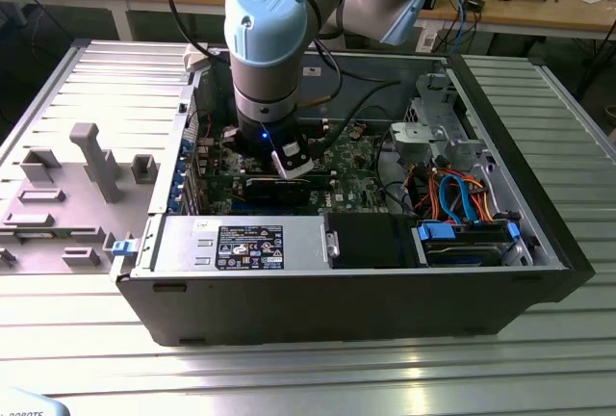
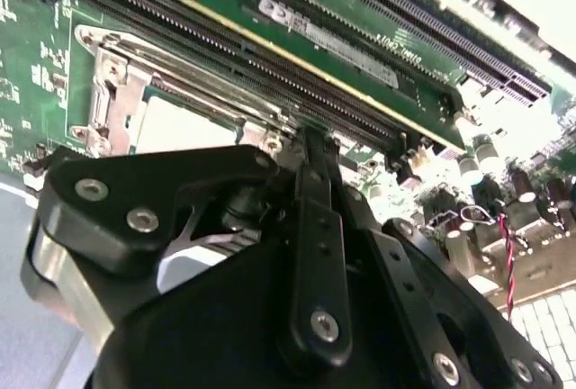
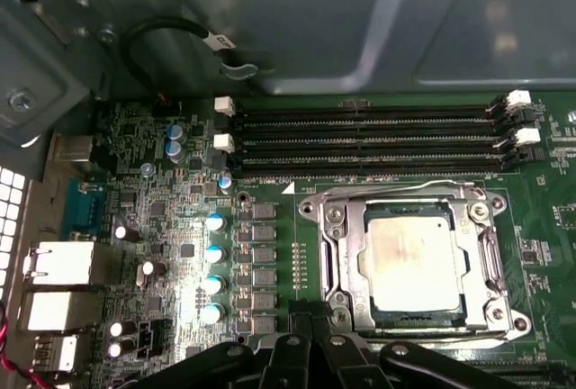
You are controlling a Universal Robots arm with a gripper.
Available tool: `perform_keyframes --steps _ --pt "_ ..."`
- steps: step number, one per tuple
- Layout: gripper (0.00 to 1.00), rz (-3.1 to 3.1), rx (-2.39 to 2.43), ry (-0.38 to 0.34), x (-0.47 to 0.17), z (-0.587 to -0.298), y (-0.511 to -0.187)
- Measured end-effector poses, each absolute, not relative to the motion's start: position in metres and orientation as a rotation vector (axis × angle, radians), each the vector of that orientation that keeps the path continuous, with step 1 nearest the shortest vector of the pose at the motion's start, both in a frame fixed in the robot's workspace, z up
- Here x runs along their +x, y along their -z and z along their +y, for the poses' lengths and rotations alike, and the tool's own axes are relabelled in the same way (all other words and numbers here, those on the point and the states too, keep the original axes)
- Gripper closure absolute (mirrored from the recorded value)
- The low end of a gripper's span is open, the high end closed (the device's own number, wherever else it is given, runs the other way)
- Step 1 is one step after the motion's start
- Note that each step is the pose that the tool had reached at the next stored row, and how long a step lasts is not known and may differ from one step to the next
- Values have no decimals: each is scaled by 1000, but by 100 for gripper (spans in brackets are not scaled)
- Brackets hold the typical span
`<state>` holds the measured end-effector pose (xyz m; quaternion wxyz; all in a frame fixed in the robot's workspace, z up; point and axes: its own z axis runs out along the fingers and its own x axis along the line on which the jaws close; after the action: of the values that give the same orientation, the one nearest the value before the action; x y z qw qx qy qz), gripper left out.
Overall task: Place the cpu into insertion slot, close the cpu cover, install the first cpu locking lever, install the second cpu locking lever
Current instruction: 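Install the second cpu locking lever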
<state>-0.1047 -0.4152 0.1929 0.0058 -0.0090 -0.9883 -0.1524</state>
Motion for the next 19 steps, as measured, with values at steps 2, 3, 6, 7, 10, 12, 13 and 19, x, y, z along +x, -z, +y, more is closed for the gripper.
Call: perform_keyframes --steps 2,3,6,7,10,12,13,19 --pt "89 -3094 -27 482 -104 -414 -196" --pt "89 -3094 -28 478 -105 -415 -197" --pt "89 -3093 -28 476 -105 -415 -198" --pt "89 -3093 -28 475 -105 -415 -199" --pt "89 -3093 -28 474 -105 -415 -204" --pt "89 -3094 -28 473 -105 -415 -212" --pt "89 -3094 -28 472 -105 -415 -213" --pt "89 -3094 -28 472 -105 -415 -215"
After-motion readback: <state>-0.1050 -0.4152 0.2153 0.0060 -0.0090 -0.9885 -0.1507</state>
